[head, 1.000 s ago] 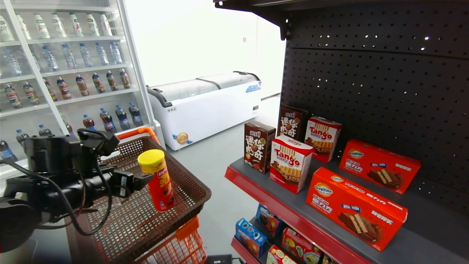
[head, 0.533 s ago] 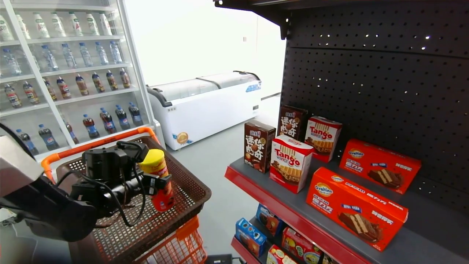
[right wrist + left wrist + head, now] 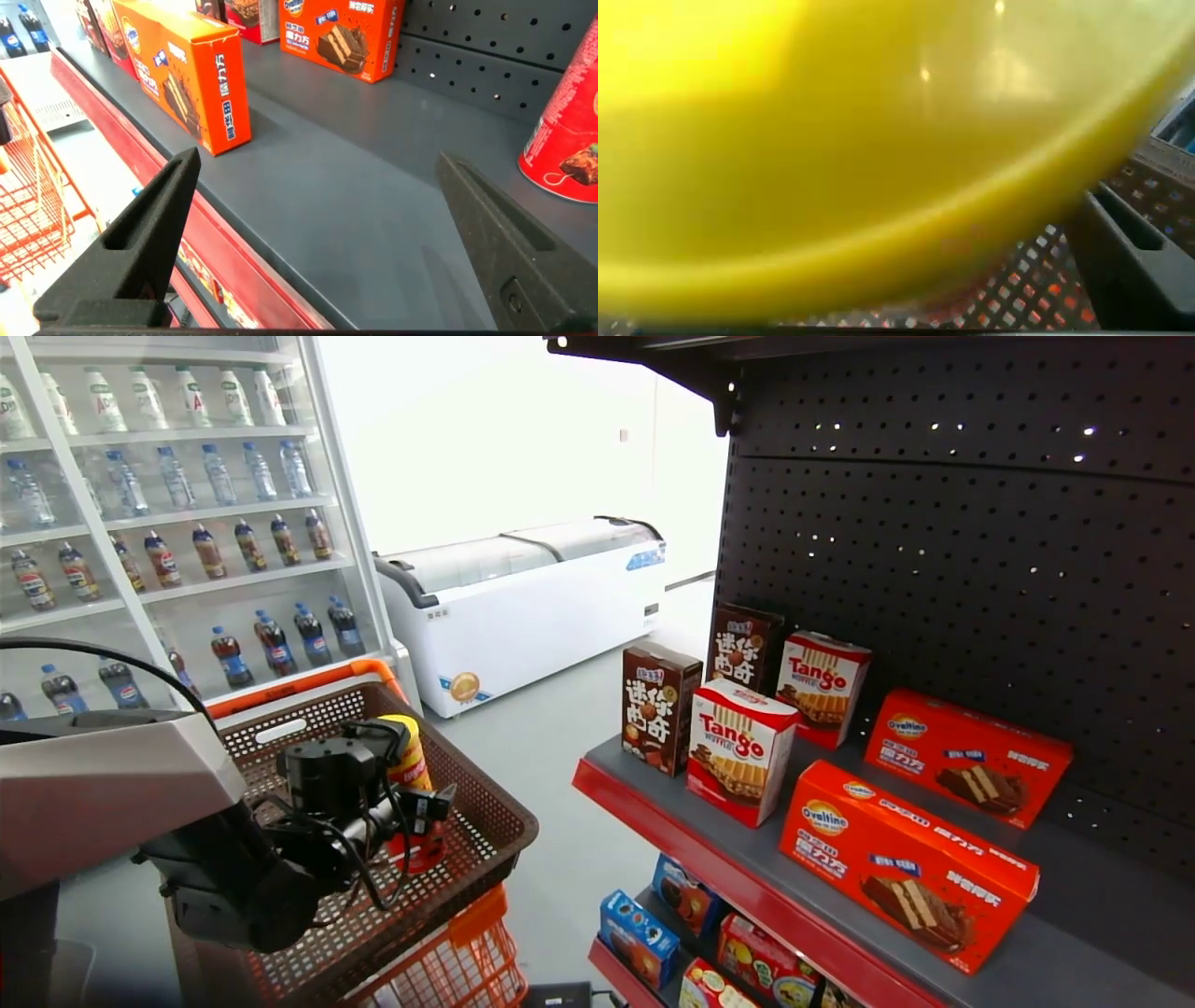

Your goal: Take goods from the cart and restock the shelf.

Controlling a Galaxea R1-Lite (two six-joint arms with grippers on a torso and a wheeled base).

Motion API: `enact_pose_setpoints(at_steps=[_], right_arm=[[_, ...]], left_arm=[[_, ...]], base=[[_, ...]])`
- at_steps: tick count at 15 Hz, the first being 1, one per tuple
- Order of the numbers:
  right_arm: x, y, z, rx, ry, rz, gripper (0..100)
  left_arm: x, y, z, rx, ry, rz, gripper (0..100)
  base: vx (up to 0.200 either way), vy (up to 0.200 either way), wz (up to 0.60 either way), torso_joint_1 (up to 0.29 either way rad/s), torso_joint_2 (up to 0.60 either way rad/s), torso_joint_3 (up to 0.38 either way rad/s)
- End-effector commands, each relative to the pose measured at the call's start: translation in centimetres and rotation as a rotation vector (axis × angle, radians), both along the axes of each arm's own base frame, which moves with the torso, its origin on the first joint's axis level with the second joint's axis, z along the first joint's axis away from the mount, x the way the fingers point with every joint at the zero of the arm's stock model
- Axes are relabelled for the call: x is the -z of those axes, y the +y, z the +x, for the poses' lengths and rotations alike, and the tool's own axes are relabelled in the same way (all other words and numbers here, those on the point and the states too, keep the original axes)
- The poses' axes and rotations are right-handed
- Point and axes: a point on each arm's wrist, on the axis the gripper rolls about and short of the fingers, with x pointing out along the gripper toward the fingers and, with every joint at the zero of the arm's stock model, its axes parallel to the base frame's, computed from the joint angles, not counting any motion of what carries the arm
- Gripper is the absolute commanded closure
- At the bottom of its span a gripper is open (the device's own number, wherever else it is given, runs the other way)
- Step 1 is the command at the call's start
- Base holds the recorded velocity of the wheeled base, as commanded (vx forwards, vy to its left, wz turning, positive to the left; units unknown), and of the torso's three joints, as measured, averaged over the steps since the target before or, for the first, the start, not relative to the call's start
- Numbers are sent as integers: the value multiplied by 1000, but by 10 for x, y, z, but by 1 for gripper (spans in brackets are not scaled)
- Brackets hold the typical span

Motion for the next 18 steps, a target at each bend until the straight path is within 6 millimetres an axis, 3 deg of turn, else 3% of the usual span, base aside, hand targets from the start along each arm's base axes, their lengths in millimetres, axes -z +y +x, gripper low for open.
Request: enact_pose_setpoints(at_steps=[1, 9, 10, 14, 17, 18], right_arm=[[0, 0, 0, 0, 2, 0, 0], [0, 0, 0, 0, 2, 0, 0], [0, 0, 0, 0, 0, 0, 0], [0, 0, 0, 0, 0, 0, 0], [0, 0, 0, 0, 2, 0, 0], [0, 0, 0, 0, 0, 0, 0]], left_arm=[[10, 0, 5, 0, -8, -1, 0], [17, 3, 9, -62, -35, 6, 0], [16, 2, 11, -61, -45, 4, 100], [19, 0, 9, -67, 15, 27, 100], [-2, -10, 10, -12, -21, -6, 100], [-18, -20, 8, 51, -34, -39, 100]], base=[[0, 0, 0, 0, 0, 0], [0, 0, 0, 0, 0, 0], [0, 0, 0, 0, 0, 0], [0, 0, 0, 0, 0, 0], [0, 0, 0, 0, 0, 0], [0, 0, 0, 0, 0, 0]])
